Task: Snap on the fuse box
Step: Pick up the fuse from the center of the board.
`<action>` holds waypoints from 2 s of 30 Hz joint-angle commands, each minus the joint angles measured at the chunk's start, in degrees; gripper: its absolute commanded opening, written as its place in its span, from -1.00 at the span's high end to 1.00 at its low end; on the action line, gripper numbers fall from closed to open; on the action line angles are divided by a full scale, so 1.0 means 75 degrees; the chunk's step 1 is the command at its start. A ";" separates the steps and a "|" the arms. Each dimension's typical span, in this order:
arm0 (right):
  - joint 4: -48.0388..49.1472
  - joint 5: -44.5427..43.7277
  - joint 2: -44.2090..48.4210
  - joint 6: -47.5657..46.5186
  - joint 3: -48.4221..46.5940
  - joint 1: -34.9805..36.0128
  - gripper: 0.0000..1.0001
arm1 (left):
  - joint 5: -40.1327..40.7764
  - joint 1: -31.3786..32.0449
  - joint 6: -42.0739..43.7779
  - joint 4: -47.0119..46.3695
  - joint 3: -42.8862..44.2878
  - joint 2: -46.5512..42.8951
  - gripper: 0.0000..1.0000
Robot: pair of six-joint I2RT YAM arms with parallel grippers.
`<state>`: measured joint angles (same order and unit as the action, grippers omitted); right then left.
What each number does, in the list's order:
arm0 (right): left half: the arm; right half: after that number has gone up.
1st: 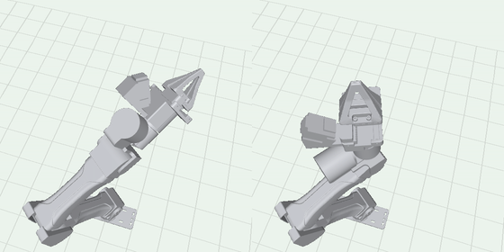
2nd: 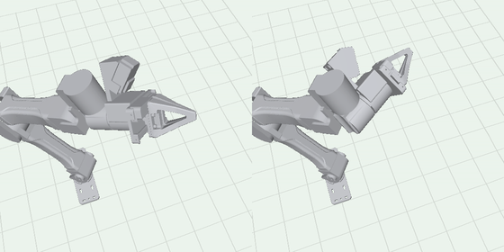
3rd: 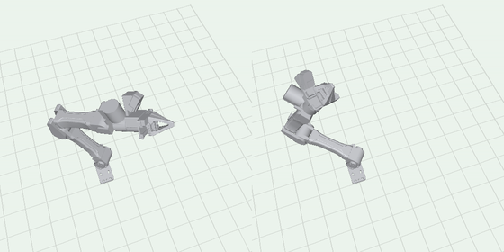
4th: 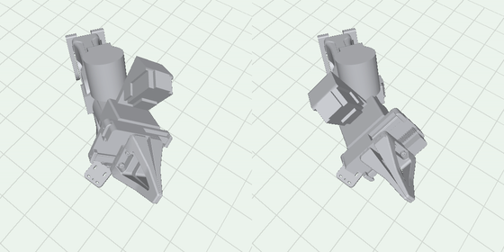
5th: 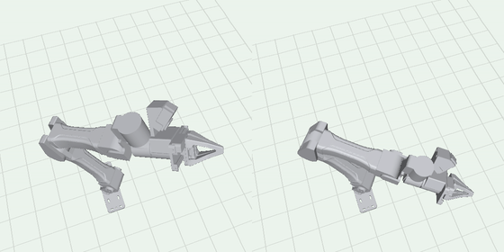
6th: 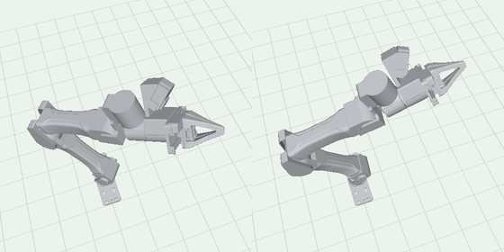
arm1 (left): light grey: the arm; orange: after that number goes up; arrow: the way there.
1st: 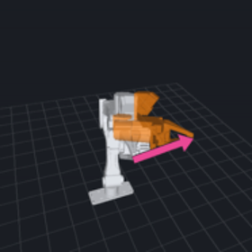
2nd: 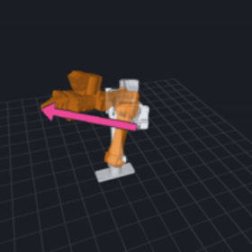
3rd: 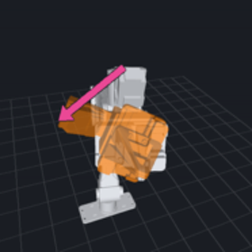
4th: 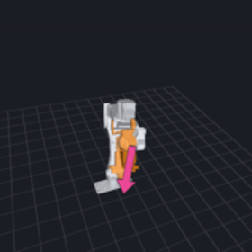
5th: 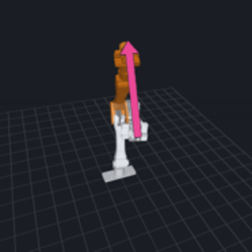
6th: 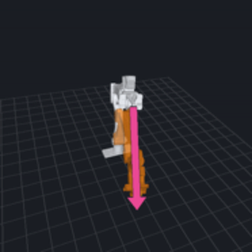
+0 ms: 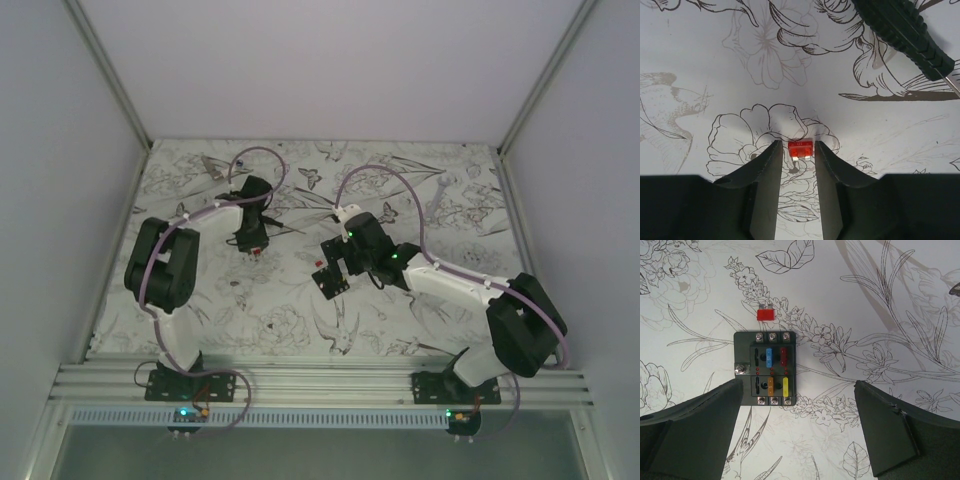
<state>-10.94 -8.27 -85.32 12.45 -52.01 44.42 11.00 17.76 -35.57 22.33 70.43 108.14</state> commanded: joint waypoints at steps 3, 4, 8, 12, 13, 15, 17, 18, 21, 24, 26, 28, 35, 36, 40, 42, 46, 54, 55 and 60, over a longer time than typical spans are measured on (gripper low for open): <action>0.0170 0.0012 0.0149 0.0053 -0.0015 -0.0040 -0.99 | -0.0344 -0.0121 -0.0155 0.0154 0.0061 0.0368 0.34; 0.0167 0.0019 0.0152 0.0051 -0.0012 -0.0040 -1.00 | -0.0376 -0.0126 -0.0145 0.0160 0.0064 0.0381 0.34; 0.0164 0.0017 0.0160 0.0057 -0.0025 -0.0040 -1.00 | -0.0480 -0.0123 -0.0173 0.0162 0.0021 0.0371 0.36; 0.0172 0.0026 0.0139 0.0061 -0.0038 -0.0040 -0.99 | -0.0571 -0.0126 -0.0149 0.0167 -0.0037 0.0253 0.43; 0.0173 0.0038 0.0138 0.0063 -0.0038 -0.0039 -1.00 | -0.0585 -0.0123 -0.0139 0.0174 -0.0050 0.0213 0.44; 0.0173 0.0046 0.0146 0.0068 -0.0038 -0.0040 -0.99 | -0.0610 -0.0129 -0.0117 0.0175 -0.0069 0.0128 0.47; 0.0175 0.0043 0.0169 0.0064 -0.0027 -0.0040 -0.99 | -0.0615 -0.0119 -0.0110 0.0172 -0.0104 0.0041 0.52; 0.0175 0.0048 0.0185 0.0081 -0.0026 -0.0040 -1.00 | -0.0628 -0.0122 -0.0104 0.0169 -0.0108 0.0007 0.54; 0.0175 0.0052 0.0218 0.0077 -0.0015 -0.0040 -0.99 | -0.0692 -0.0120 -0.0097 0.0175 -0.0130 -0.0089 0.56; 0.0175 0.0112 0.0284 0.0093 -0.0003 -0.0049 -0.99 | -0.0768 -0.0059 0.0000 0.0175 -0.0195 -0.0304 0.57; 0.0195 0.0263 0.0317 0.0127 -0.0009 -0.0114 -0.99 | -0.0768 0.0064 0.0171 0.0161 -0.0235 -0.0515 0.58; 0.0224 0.0642 0.0336 0.0235 -0.0023 -0.0350 -0.99 | -0.0755 0.0257 0.0464 0.0162 -0.0285 -0.0741 0.59; 0.0595 0.3064 0.0368 0.0937 -0.0058 -0.1446 -0.99 | -0.0778 0.1141 0.1449 -0.0280 -0.0755 -0.1771 0.64; 0.0664 0.3364 0.0355 0.1017 -0.0052 -0.1546 -0.99 | -0.0874 0.1254 0.1580 -0.0413 -0.0896 -0.1940 0.64; 0.0939 0.4252 0.0263 0.1308 -0.0027 -0.1897 -0.95 | -0.1172 0.1734 0.2202 -0.1001 -0.1343 -0.2620 0.64; 0.1043 0.4633 0.0189 0.1442 -0.0027 -0.2034 -0.91 | -0.1320 0.1948 0.2504 -0.1255 -0.1541 -0.2931 0.64; 0.1355 0.5316 0.0058 0.1731 -0.0012 -0.2161 -0.85 | -0.1737 0.2180 0.2852 -0.1844 -0.1969 -0.3449 0.64; 0.2177 0.5641 0.0055 0.2255 0.0417 -0.2162 -0.74 | -0.2363 0.2444 0.3148 -0.2503 -0.2411 -0.3987 0.63; 0.2206 0.5699 0.0031 0.2282 0.0419 -0.2162 -0.71 | -0.2441 0.2485 0.3214 -0.2576 -0.2448 -0.4057 0.63; 0.2378 0.6130 -0.0194 0.2418 0.0326 -0.2151 -0.64 | -0.2757 0.2790 0.3519 -0.2944 -0.2657 -0.4268 0.63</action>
<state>3.49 33.80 -85.34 28.86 -48.49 28.58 -6.22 37.06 -12.40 3.90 52.18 78.13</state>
